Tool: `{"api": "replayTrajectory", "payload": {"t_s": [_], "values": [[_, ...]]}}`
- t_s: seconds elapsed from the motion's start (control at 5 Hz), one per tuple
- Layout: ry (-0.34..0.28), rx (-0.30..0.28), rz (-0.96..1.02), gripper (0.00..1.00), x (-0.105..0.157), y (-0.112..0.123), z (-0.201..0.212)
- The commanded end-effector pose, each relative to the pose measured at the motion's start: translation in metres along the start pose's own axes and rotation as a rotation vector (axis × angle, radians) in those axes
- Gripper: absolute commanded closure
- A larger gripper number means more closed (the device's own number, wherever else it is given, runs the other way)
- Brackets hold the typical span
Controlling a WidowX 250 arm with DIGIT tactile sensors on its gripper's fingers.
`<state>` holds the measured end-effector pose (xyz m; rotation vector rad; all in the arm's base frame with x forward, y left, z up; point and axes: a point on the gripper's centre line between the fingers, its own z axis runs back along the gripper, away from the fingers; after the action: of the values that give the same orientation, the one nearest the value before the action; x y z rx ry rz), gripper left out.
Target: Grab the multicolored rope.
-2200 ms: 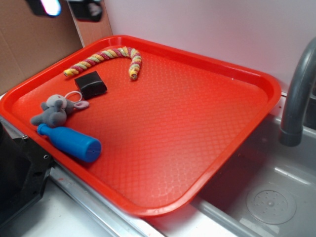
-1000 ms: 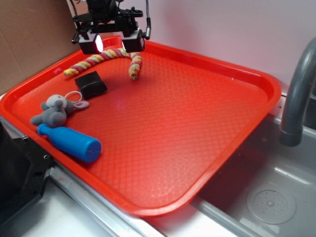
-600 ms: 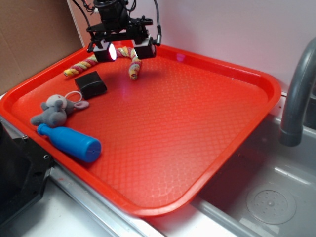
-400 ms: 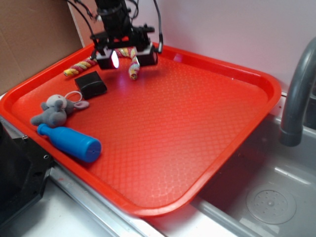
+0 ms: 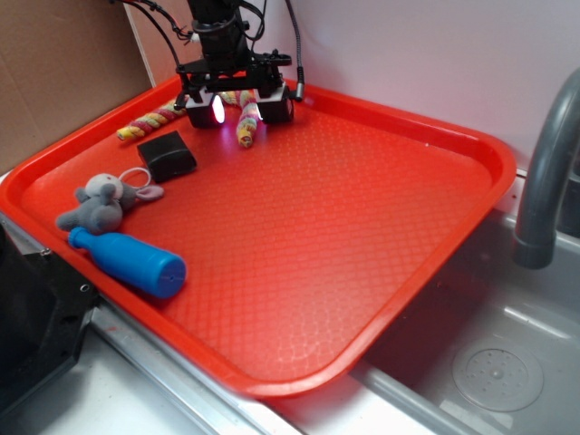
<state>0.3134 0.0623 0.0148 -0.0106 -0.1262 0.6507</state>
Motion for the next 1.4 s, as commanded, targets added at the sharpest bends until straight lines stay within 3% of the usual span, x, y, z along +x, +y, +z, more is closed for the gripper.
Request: {"api": "replayTrajectory", "payload": {"t_s": [0.0,0.2,0.6,1.0,1.2], "values": [[-0.025,-0.04,0.021,1.0,-0.001,0.01,0.016],[-0.034,-0.112,-0.009,1.0,-0.008,0.017,0.033],[-0.074,-0.182,-0.117,1.0,-0.041,0.023,0.078],[-0.033,-0.169,-0.246,1.0,-0.064,0.007,0.14],[-0.013,-0.043,-0.299,1.0,-0.081,-0.014,0.174]]}}
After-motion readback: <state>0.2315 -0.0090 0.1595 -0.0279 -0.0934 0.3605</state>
